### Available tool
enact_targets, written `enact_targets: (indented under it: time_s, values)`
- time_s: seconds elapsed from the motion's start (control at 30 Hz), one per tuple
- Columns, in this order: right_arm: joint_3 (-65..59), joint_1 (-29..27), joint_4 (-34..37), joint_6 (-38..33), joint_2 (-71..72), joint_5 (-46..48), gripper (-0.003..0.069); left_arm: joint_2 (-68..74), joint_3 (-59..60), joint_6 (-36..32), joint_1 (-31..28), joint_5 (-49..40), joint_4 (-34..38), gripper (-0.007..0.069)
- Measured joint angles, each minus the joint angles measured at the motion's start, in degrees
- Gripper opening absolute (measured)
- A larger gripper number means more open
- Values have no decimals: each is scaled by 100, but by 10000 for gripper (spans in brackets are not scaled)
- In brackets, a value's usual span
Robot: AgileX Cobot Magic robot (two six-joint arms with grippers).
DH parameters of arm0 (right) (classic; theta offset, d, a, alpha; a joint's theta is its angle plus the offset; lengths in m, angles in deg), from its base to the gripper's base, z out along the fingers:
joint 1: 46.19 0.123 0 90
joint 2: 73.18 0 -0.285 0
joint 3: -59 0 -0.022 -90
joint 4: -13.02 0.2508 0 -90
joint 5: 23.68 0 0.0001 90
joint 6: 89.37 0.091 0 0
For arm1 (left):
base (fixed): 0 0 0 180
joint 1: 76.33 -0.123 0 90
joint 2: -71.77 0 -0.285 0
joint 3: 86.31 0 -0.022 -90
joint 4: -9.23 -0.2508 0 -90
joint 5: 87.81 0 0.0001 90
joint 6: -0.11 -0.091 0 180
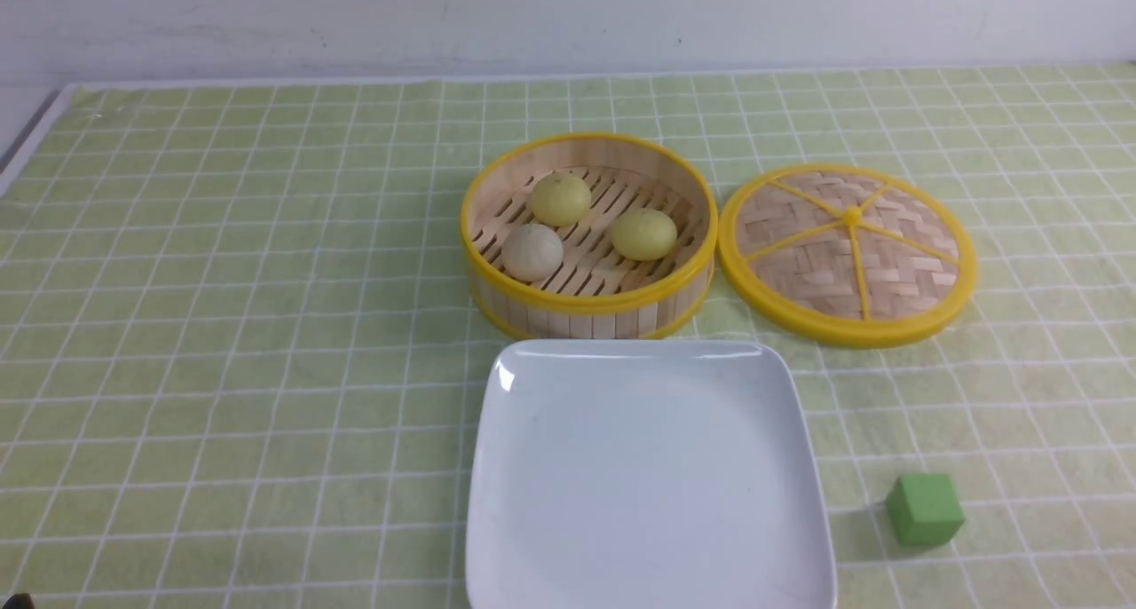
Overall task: Put the steamed buns into the plate on the green tablecloth.
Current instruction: 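Reach toward a bun in the bamboo steamer with the right gripper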
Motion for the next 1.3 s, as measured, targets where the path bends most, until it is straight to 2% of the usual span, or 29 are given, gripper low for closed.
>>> enact_targets:
  time_s: [0.67, 0.77, 0.87, 1.0, 1.1, 1.2, 1.3]
  values:
    - [0, 0, 0, 0, 0, 0, 240, 0, 0, 105, 0, 7, 49, 241]
    - [0, 0, 627, 459, 0, -6, 240, 0, 0, 1090, 0, 90, 1111, 241]
    - [-31, 0, 2330, 1537, 0, 36, 240, 0, -1, 2601, 0, 105, 2696, 241]
    - [-37, 0, 3664, 2163, 0, 47, 240, 0, -1, 3608, 0, 100, 3570, 241]
    - [-37, 0, 4032, 2229, 0, -108, 240, 0, 11, 3954, 0, 164, 3717, 241]
    - [4, 0, 4077, 2213, 0, -209, 240, -4, -3, 3940, 0, 231, 3776, 234]
    - [566, 0, 3828, 1876, -20, -252, 221, -4, -662, 3026, 0, -535, 3715, 171]
